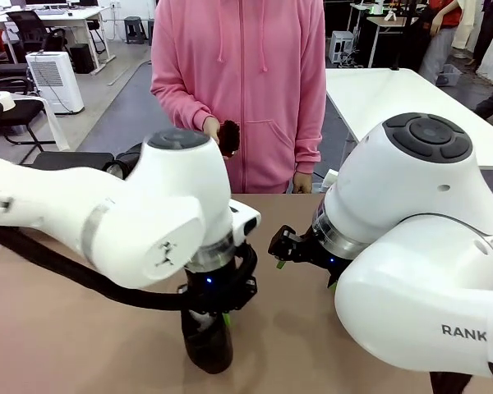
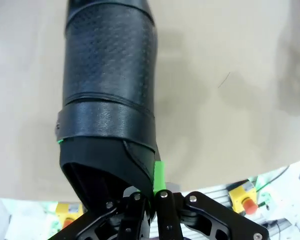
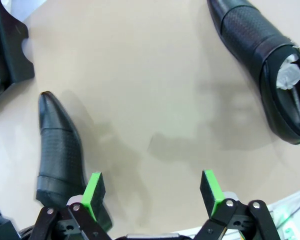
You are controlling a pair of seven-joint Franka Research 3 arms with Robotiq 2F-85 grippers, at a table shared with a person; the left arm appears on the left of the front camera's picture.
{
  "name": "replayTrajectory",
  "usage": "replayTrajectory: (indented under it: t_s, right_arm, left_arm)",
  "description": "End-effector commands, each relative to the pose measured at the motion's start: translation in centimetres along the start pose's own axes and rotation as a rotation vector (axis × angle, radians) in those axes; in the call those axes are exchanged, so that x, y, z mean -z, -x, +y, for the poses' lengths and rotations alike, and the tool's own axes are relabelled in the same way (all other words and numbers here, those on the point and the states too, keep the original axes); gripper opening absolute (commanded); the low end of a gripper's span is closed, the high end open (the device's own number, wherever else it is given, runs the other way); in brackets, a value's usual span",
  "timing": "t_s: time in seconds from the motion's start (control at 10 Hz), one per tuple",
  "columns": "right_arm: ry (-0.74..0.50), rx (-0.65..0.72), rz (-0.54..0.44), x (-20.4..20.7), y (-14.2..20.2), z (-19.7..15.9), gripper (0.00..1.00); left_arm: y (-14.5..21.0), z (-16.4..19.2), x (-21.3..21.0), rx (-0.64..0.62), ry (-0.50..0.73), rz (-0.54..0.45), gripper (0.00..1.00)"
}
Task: Organize the shoes by placing them on the stand.
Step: Place the Shoe from the middle of the table onto the Shoes Stand.
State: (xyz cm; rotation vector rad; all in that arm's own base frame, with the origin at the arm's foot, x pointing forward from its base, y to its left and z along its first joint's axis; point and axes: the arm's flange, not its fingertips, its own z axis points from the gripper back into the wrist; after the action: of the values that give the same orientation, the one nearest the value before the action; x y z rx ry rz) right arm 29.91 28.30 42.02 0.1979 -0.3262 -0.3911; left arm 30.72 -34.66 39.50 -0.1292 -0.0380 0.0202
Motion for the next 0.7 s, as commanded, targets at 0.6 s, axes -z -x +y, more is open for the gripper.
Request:
replayTrajectory:
  t_s: [0.6]
  right_arm:
    - [-0.023, 0.003, 0.016, 0.0, -0.4, 0.3, 1.0]
  left_arm:
    - [-4.5, 19.9, -14.9, -0.304, -0.058, -0.349, 0.0]
